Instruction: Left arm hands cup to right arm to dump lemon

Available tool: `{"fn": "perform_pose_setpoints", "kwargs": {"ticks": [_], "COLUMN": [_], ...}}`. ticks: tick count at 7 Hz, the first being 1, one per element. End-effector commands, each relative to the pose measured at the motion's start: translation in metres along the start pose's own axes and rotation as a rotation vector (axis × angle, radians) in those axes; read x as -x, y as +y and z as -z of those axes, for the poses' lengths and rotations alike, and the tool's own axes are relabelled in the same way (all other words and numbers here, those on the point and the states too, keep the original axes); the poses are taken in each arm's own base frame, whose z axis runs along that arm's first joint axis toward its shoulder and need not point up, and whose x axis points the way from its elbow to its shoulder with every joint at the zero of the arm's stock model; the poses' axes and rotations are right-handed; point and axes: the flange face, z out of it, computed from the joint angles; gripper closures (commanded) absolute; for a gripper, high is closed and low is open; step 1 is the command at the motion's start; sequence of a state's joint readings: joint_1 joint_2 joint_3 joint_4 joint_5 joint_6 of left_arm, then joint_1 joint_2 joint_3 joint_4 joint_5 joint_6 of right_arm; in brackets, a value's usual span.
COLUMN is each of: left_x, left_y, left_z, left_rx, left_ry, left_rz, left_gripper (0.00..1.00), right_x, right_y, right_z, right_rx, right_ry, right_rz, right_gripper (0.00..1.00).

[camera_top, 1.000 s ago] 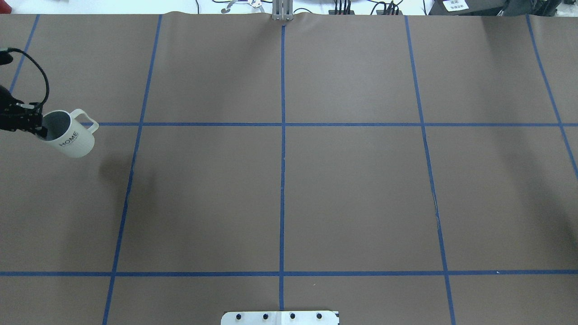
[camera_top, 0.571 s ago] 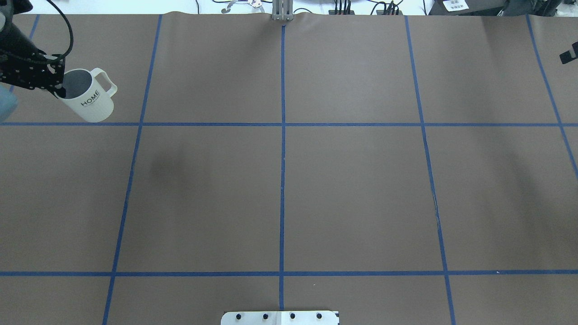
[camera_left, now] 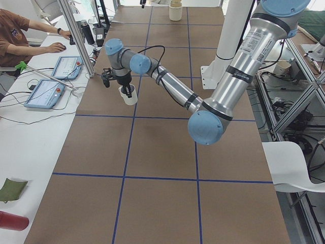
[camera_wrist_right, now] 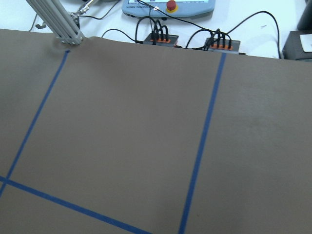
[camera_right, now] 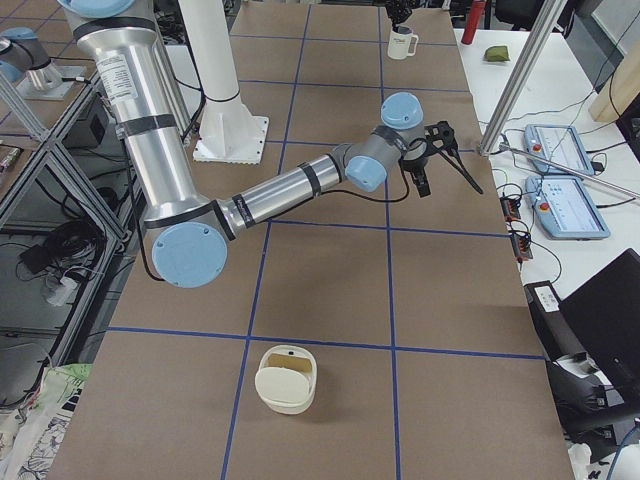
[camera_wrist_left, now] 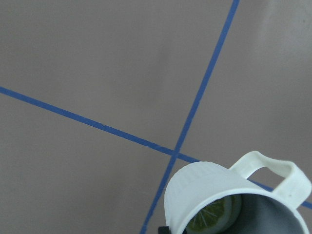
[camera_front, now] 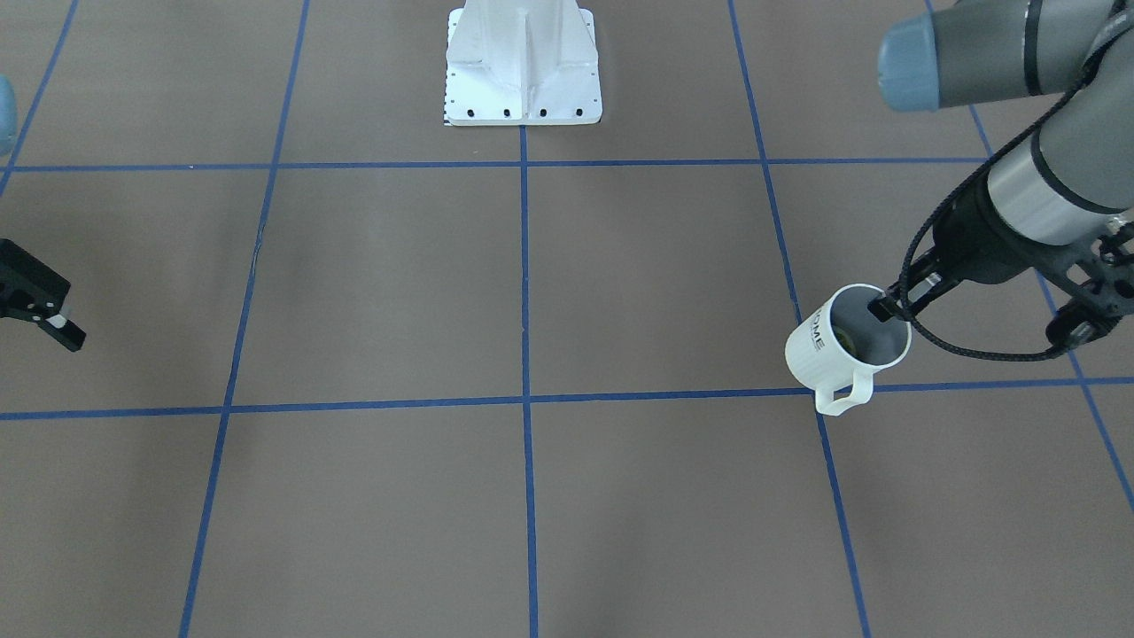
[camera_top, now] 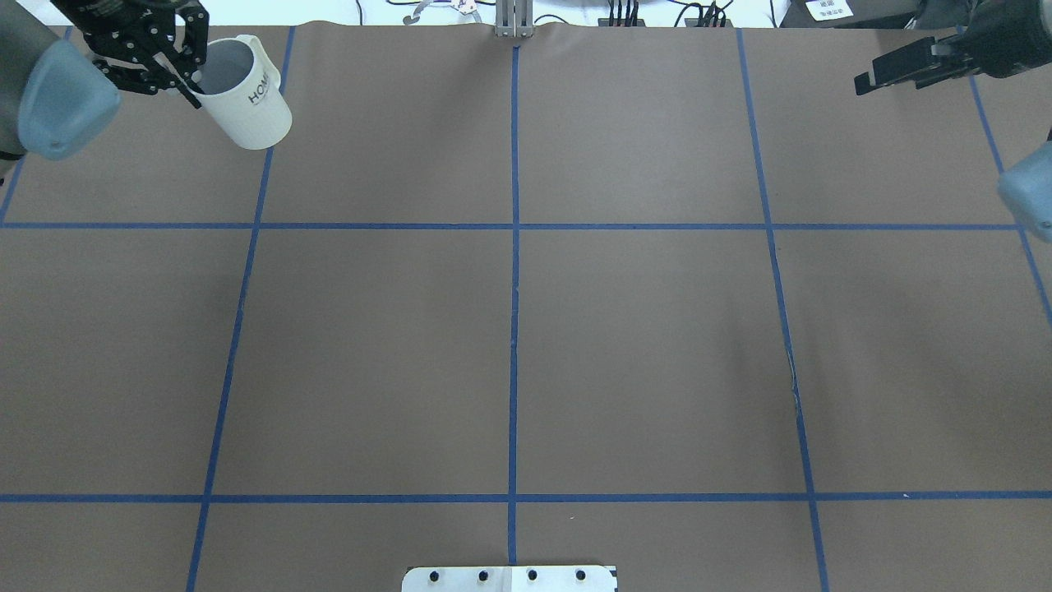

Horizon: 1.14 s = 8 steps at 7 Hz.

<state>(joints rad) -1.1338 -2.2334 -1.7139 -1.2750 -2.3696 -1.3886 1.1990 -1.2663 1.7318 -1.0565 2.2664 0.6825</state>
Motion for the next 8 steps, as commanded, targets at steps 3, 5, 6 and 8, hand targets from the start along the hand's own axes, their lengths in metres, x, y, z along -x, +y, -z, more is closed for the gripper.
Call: {"fn": "perform_pose_setpoints", "kwargs": {"ticks": [3, 5, 6, 8], "left_x": [-0.081, -0.129, -0.131, -0.13], "left_y": [0.088, 0.136, 0.151, 0.163], "left_z": [-0.017, -0.026, -0.027, -0.042], "left_rx": [0.159, 0.211, 0.233, 0.251], "left_ry": [0.184, 0.203, 0.232, 0.226], "left_rz": [0.305, 0.226, 0.111, -0.017], "left_gripper": [1.0, 1.0, 1.0, 1.0], "right_x": [0.116, 0.149, 0.162, 0.186], "right_y": [0.014, 0.035, 0.048, 0.073], "right_z": [-0.049, -0.067, -0.07, -0.081], "right_rx": [-0.264, -0.329, -0.344, -0.393], "right_ry": [-0.097, -0.179, -0.244, -0.323], "right_rz": [0.018, 0.037, 0.066, 0.102], "right_gripper": [0.01, 0.01, 0.01, 0.0]}}
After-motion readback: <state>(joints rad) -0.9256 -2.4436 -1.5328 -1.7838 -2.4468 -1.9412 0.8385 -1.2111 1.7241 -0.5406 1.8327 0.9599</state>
